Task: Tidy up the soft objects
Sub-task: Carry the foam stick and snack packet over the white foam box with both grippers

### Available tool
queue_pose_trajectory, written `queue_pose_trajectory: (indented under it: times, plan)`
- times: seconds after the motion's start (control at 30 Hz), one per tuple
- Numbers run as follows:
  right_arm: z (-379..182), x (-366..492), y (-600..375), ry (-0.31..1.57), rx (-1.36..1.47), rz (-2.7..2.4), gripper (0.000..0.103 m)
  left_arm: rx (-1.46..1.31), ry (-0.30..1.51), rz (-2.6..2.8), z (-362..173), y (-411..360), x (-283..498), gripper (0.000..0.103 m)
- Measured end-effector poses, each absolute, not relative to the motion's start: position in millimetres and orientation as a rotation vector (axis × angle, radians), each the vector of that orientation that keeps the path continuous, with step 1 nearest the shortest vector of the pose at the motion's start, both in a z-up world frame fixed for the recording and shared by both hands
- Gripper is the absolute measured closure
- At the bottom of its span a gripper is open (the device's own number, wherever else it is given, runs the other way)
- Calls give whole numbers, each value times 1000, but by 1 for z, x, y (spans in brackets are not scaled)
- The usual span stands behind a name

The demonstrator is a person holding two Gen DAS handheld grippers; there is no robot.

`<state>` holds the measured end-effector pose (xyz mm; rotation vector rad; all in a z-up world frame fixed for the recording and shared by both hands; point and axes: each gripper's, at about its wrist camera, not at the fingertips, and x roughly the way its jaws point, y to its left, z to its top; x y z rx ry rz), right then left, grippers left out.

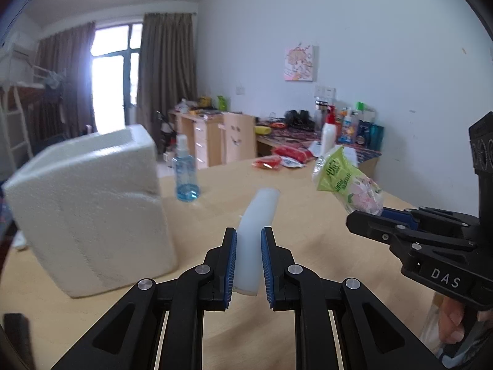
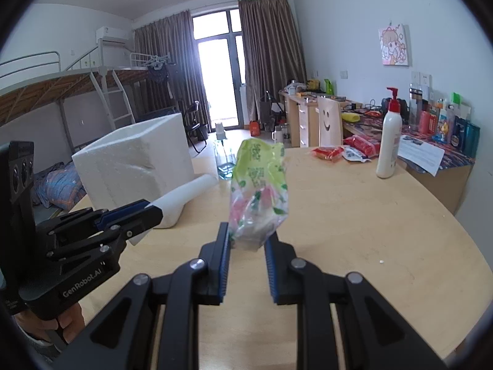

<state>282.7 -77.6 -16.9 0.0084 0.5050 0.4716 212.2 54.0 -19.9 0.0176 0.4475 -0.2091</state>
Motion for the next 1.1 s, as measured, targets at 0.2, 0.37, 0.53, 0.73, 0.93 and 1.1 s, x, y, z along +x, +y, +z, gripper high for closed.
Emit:
queue_pose_trajectory:
  times: [0.2, 0.37, 0.53, 0.73, 0.93, 1.1]
  plan:
    - [-8, 270, -73, 456, 24, 496, 78, 34, 366, -129, 3, 64, 185, 86]
    - [3, 255, -62, 404, 17, 537, 78, 29, 323, -38, 14, 79, 157, 86]
    - [12, 244, -44, 372, 7, 584, 78, 25, 289, 26, 22, 89, 138, 86]
    - [16, 230, -28, 334, -22, 658, 78, -13, 268, 115, 28, 115, 109, 86]
    - [14, 219, -14, 337, -20, 717, 78, -21, 247, 189, 31, 127, 87, 86]
    - [15, 209, 0, 344, -18, 760, 78, -30, 226, 232, 33, 129, 80, 86]
